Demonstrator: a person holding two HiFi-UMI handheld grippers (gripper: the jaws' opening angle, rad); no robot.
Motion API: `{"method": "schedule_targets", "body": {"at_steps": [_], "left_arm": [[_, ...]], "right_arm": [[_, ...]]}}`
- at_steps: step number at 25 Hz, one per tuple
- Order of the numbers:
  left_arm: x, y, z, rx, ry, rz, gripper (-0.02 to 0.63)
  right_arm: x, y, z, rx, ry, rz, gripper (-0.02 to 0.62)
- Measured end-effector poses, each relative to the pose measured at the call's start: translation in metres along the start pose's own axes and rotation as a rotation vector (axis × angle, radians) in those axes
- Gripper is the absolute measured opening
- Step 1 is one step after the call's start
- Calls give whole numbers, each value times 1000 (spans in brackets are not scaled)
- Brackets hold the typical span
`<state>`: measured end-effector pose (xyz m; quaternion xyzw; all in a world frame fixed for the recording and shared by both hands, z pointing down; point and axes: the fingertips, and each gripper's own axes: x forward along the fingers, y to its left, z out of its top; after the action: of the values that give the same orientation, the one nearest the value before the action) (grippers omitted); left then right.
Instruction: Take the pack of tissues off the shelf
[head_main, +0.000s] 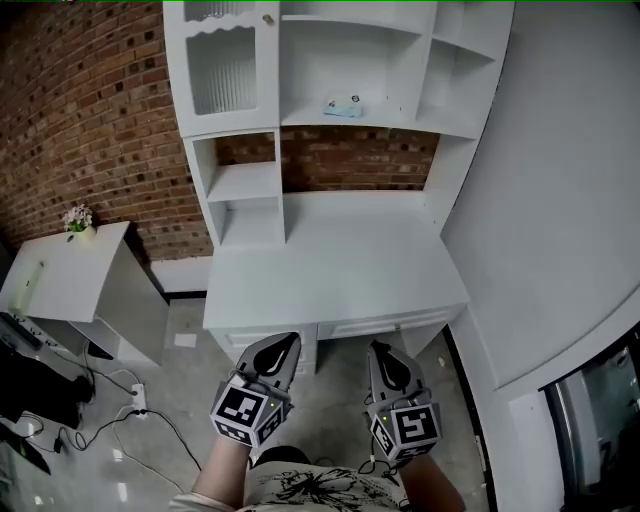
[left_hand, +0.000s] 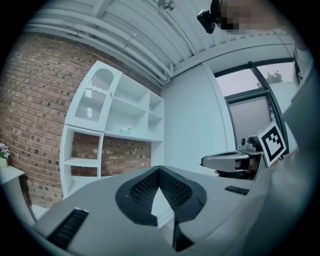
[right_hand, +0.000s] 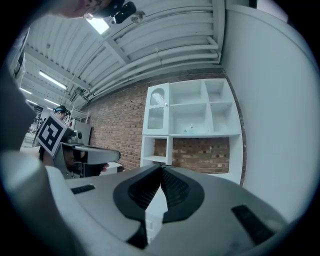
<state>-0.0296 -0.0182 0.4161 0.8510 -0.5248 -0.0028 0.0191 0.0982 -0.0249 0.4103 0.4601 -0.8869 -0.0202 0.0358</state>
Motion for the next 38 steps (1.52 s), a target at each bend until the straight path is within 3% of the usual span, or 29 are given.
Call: {"method": "schedule_targets", "body": {"at_steps": [10, 26, 38], "left_arm": [[73, 20, -7, 23, 14, 37, 7], [263, 150, 10, 7, -12, 38, 8], [329, 206, 37, 71, -31, 157, 8]], "right_arm": [[56, -61, -7, -24, 5, 29, 5], [269, -160, 19, -115, 4, 57, 5], [370, -212, 49, -122, -66, 114, 6]]}}
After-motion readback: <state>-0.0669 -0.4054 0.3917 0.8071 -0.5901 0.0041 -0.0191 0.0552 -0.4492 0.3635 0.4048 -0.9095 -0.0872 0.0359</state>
